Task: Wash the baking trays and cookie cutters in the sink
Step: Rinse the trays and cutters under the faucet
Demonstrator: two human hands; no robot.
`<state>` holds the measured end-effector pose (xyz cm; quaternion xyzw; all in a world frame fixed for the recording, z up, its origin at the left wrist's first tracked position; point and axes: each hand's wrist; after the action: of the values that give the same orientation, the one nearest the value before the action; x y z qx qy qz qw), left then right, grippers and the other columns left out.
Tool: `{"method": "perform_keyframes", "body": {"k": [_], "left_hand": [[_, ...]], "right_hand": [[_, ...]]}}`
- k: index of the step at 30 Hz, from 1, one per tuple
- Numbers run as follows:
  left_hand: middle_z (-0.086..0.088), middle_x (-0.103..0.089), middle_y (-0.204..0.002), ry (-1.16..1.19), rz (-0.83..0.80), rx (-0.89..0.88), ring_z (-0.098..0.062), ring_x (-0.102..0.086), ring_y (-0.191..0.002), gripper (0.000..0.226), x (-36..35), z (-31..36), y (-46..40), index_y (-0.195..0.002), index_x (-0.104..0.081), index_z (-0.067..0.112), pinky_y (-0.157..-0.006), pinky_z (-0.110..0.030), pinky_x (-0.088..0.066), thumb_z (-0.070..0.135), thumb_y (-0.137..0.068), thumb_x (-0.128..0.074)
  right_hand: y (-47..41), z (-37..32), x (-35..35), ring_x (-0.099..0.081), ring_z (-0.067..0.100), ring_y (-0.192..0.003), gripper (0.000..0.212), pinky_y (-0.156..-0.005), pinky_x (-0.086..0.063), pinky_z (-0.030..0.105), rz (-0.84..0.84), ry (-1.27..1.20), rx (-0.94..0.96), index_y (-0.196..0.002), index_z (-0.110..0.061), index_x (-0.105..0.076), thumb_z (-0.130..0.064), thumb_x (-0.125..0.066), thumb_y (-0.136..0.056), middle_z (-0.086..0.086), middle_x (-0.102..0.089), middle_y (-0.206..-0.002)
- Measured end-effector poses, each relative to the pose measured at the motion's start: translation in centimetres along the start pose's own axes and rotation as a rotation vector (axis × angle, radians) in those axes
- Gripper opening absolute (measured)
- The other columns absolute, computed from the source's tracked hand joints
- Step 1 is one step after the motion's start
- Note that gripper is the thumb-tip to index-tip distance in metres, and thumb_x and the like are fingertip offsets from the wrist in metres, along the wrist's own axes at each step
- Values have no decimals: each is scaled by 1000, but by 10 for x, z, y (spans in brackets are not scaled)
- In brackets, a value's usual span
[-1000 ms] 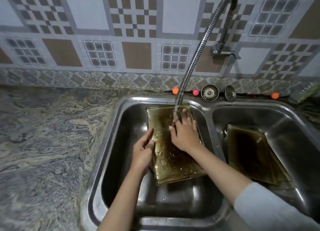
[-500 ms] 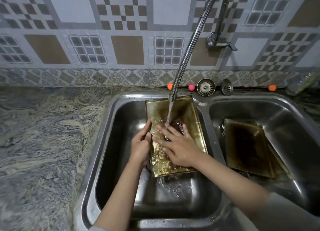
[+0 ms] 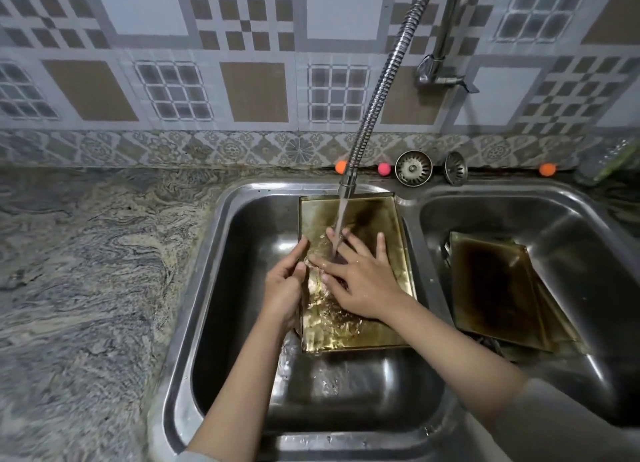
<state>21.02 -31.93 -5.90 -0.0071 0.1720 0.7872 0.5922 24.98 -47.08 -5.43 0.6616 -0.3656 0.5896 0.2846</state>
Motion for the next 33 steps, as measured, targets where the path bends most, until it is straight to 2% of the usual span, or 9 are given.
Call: {"method": "perform_keyframes", "body": {"k": [5, 12, 16, 18, 21, 24, 27, 31, 33], "left_hand": [[-1, -61, -129, -3, 3, -13, -12, -56, -120, 43, 3, 9, 0, -118, -65, 29, -107, -38, -42, -2, -96, -45], [3, -61, -126, 0, -9, -33, -3, -56, -115, 42, 1, 7, 3, -125, -61, 20, -104, -29, -43, -4, -95, -45], [9, -62, -123, -33, -37, -33, 2, -57, -110, 42, -1, 8, 5, -120, -63, 26, -96, -23, -46, -3, -95, -48], [7, -63, -122, -27, -53, -23, -2, -59, -111, 43, -5, 7, 9, -118, -64, 28, -94, -22, -48, -4, -94, -48], [-3, -63, -126, 45, -60, 24, -16, -61, -115, 42, -7, 2, 12, -120, -64, 24, -99, -36, -49, -4, -95, -46], [-5, -61, -129, 68, -33, 40, -18, -58, -119, 42, -7, 1, 9, -122, -64, 21, -105, -41, -44, -5, -96, -44], [-3, -61, -127, 70, 46, 42, -9, -60, -111, 42, -7, 7, 5, -127, -60, 15, -102, -32, -46, -7, -95, -43], [-5, -62, -127, 99, 63, 85, -15, -60, -115, 42, -7, 5, 0, -126, -60, 15, -105, -36, -44, -7, -95, -43], [-1, -62, -124, 98, 63, 100, -8, -62, -107, 43, -8, 5, 1, -127, -60, 15, -98, -29, -49, -7, -95, -42]], "right_hand": [[-4, -10, -1, 3, 22, -147, 43, -106, 17, 61, 35, -22, -75, -138, -57, -28, -52, -24, -96, -11, 8, -159], [-8, -18, -10, 7, 19, -147, 44, -107, 14, 62, 47, -118, -194, -140, -58, -22, -54, -22, -96, -10, 9, -159], [-6, -17, -11, 5, 18, -147, 48, -107, 12, 63, 64, -155, -242, -143, -56, -13, -52, -25, -97, -9, 5, -160], [-15, -11, -6, 5, 21, -147, 50, -108, 12, 64, 46, -194, -322, -144, -55, -7, -55, -24, -96, -6, 9, -160], [-26, -3, 1, 9, 26, -146, 53, -108, 13, 65, 5, -202, -374, -144, -54, -9, -59, -25, -94, -1, 15, -159], [-20, -8, 1, 22, 27, -143, 79, -104, 17, 65, -66, -174, -325, -148, -43, 7, -68, -35, -86, 4, 27, -155], [-4, -15, -6, 33, 24, -139, 112, -103, 23, 62, -172, -162, -267, -145, -37, 23, -76, -51, -72, 2, 39, -149], [1, -6, -4, 39, 19, -135, 132, -102, 27, 59, -241, -200, -209, -145, -38, 22, -79, -65, -56, -2, 41, -148], [-3, 0, 2, 39, 18, -135, 136, -102, 28, 58, -285, -203, -160, -146, -38, 21, -77, -69, -51, -3, 41, -148]]}}
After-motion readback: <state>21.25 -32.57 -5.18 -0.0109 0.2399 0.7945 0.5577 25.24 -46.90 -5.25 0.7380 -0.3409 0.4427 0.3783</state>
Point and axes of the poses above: each hand's wrist, its own y-axis away from the middle knuckle, its own x-axis out of the back of the hand, z = x × y
